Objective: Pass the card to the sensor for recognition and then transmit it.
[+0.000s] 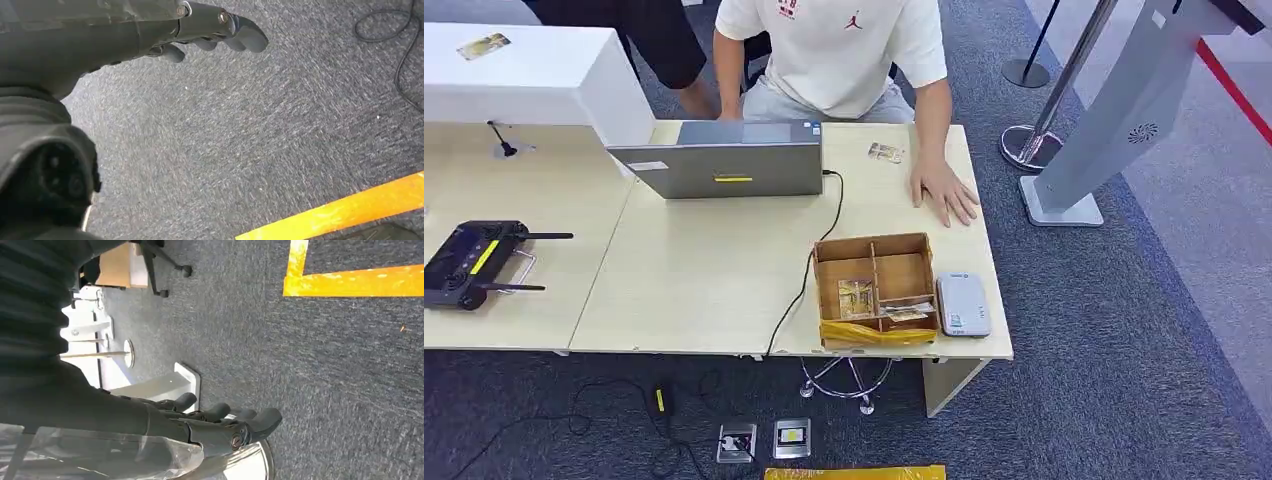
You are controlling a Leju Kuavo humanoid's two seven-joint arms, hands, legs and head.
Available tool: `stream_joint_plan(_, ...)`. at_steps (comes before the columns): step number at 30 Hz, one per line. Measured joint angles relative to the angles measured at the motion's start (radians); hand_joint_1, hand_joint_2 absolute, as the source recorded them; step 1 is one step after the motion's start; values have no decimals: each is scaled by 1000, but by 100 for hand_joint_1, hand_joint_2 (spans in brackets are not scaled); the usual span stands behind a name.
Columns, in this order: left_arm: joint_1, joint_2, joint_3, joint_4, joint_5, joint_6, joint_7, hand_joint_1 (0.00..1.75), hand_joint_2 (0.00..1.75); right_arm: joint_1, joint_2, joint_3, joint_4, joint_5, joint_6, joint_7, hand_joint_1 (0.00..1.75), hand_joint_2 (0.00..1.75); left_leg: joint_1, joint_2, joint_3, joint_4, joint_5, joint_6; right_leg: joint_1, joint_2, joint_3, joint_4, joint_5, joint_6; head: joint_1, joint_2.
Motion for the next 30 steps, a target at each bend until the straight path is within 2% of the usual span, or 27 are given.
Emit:
stream_joint_plan(9,-11,6,0,0,-11,-6,-3,0,0,3,5,0,0,-2,-1,5,0,175,0,0,0,0,0,0,0,0,0,0,0,0,0,0)
stream_joint_plan(30,-30,61,0,0,30,1,-3,0,0,11,34,3,0,5,2,6,0,175,0,0,0,0,0,0,0,0,0,0,0,0,0,0)
